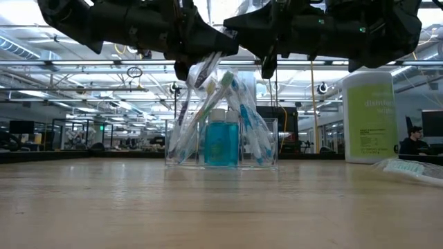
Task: Pick & Place toothbrushing station
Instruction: Put the purple toothbrush into the transparent organizer
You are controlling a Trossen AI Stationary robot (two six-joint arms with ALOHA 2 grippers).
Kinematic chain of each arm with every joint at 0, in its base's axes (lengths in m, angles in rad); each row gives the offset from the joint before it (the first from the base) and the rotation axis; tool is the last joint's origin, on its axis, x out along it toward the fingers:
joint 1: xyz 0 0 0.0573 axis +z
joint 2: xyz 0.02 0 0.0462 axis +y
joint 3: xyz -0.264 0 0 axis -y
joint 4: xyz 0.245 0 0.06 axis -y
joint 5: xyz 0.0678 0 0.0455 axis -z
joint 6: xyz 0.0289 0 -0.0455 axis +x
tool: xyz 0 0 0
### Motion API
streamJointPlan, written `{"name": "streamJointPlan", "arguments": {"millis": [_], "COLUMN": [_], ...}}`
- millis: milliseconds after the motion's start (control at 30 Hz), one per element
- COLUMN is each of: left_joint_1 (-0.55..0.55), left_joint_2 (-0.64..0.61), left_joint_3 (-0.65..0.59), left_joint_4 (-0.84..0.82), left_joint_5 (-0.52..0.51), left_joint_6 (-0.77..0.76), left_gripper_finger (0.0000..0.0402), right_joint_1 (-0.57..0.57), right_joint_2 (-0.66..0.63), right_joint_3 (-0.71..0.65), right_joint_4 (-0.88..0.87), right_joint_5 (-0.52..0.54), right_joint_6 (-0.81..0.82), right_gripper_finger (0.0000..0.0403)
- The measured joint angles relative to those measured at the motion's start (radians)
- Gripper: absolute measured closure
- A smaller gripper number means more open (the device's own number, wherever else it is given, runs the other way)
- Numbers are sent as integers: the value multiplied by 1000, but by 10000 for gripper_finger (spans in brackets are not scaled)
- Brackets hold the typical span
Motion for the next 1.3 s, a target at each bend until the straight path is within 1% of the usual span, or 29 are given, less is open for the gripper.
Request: {"name": "streamJointPlan", "arguments": {"millis": [67, 133, 200, 333, 400, 500, 533, 633, 700, 800, 1000, 1100, 1167, 1200, 1300], "left_joint_1": [0, 0, 0, 0, -1, -2, -4, -8, -10, -8, -8, -8, -8, -8, -8], "left_joint_2": [0, 0, 0, 0, 0, 0, 0, 0, 0, 0, 0, 0, 0, 0, 0], "left_joint_3": [0, 0, 0, 0, 0, 0, 0, 1, 1, 1, 1, 1, 1, 1, 1], "left_joint_4": [0, 0, -1, -6, -11, -21, -25, -45, -65, -86, -110, -108, -105, -105, -105], "left_joint_5": [0, -3, -2, 2, 3, 4, 4, 5, 5, 1, 1, 1, 1, 1, 1], "left_joint_6": [-1, -3, -2, 2, 3, 3, 3, 3, 2, -21, -31, -31, -31, -31, -31], "left_gripper_finger": [390, 386, 372, 343, 335, 325, 322, 310, 299, 280, 251, 248, 248, 248, 247], "right_joint_1": [0, 0, 0, 7, 7, 8, 7, 7, 8, 8, -12, -31, -45, -51, -69], "right_joint_2": [0, 0, 0, 0, 0, -7, -15, -51, -91, -173, -390, -478, -508, -514, -504], "right_joint_3": [0, 0, 0, 0, 0, 0, 0, 0, -1, -1, -1, 0, 0, 0, 0], "right_joint_4": [-1, 0, -1, -1, -9, -39, -62, -181, -299, -430, -677, -846, -940, -966, -972], "right_joint_5": [1, 1, 1, 1, 0, -3, -18, -49, -51, -39, 40, 127, 182, 193, 190], "right_joint_6": [-6, -22, -38, -23, -17, -20, -22, -4, 9, 5, -63, -92, -94, -94, -99], "right_gripper_finger": [371, 386, 385, 367, 371, 387, 387, 386, 381, 383, 386, 385, 385, 385, 384]}}
